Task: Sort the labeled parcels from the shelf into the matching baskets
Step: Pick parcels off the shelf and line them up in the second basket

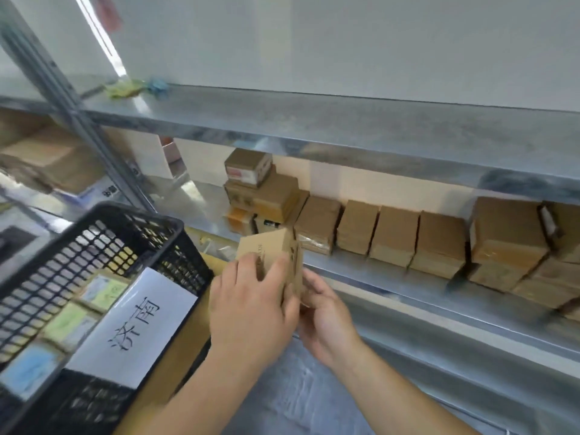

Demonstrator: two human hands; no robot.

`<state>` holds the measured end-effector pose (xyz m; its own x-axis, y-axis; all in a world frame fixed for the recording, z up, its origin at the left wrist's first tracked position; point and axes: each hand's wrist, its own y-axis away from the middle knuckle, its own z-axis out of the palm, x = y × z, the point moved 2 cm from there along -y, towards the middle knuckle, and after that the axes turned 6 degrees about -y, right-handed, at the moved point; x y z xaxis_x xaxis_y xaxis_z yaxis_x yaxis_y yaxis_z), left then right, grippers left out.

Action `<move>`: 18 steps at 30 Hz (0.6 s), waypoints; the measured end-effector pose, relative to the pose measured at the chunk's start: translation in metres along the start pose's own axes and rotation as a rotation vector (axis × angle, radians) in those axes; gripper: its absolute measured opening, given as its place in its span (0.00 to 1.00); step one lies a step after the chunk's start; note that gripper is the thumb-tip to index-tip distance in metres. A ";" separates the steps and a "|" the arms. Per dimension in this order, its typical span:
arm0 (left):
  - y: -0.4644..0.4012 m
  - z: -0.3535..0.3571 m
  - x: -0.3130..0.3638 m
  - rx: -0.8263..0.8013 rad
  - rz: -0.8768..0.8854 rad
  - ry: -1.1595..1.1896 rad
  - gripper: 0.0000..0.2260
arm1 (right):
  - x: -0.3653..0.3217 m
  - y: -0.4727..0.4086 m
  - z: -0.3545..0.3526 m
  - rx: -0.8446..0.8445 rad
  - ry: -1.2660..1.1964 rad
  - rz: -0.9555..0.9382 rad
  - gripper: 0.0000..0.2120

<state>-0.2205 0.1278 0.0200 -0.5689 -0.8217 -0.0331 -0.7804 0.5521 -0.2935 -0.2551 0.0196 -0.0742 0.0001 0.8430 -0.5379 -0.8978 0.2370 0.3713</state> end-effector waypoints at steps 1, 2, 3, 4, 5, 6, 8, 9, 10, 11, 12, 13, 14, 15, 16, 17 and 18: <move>0.009 -0.004 -0.008 0.018 -0.002 -0.006 0.18 | 0.010 0.003 0.008 -0.015 -0.005 0.021 0.25; 0.018 -0.007 -0.017 0.036 -0.008 -0.013 0.18 | 0.020 0.007 0.017 -0.045 -0.011 0.044 0.26; 0.026 -0.011 -0.027 0.050 -0.018 -0.016 0.17 | 0.031 0.011 0.027 -0.074 -0.020 0.076 0.27; 0.035 -0.014 -0.037 0.058 -0.032 -0.018 0.16 | 0.042 0.015 0.037 -0.109 -0.029 0.114 0.29; 0.044 -0.017 -0.049 0.066 -0.049 -0.021 0.15 | 0.055 0.019 0.047 -0.136 -0.036 0.153 0.31; 0.053 -0.020 -0.062 0.073 -0.068 -0.026 0.13 | 0.067 0.023 0.058 -0.172 -0.045 0.192 0.34; 0.073 -0.028 -0.091 0.082 -0.106 -0.052 0.11 | 0.096 0.032 0.079 -0.225 -0.070 0.273 0.36; 0.083 -0.032 -0.106 0.086 -0.120 -0.067 0.11 | 0.111 0.036 0.089 -0.245 -0.079 0.306 0.36; 0.095 -0.036 -0.121 0.091 -0.133 -0.076 0.11 | 0.127 0.041 0.099 -0.270 -0.082 0.330 0.36; 0.106 -0.040 -0.136 0.097 -0.145 -0.078 0.11 | 0.141 0.046 0.109 -0.294 -0.074 0.344 0.35; 0.117 -0.043 -0.151 0.101 -0.162 -0.076 0.11 | 0.155 0.051 0.119 -0.318 -0.061 0.354 0.33; 0.129 -0.046 -0.167 0.104 -0.182 -0.072 0.12 | 0.169 0.054 0.128 -0.333 -0.042 0.359 0.32; 0.139 -0.049 -0.182 0.108 -0.199 -0.068 0.12 | 0.182 0.057 0.137 -0.346 -0.019 0.357 0.31; 0.150 -0.050 -0.196 0.112 -0.214 -0.062 0.12 | 0.195 0.060 0.144 -0.356 0.005 0.354 0.31; 0.160 -0.051 -0.209 0.111 -0.229 -0.057 0.12 | 0.206 0.064 0.151 -0.366 0.020 0.355 0.30; 0.170 -0.052 -0.221 0.105 -0.245 -0.054 0.13 | 0.218 0.066 0.156 -0.372 0.031 0.360 0.30; 0.178 -0.053 -0.232 0.096 -0.260 -0.056 0.15 | 0.228 0.068 0.161 -0.368 0.046 0.366 0.29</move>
<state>-0.2411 0.4244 0.0265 -0.3354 -0.9421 0.0028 -0.8687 0.3082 -0.3878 -0.2449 0.3055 -0.0501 -0.3550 0.8146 -0.4587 -0.9308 -0.2620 0.2551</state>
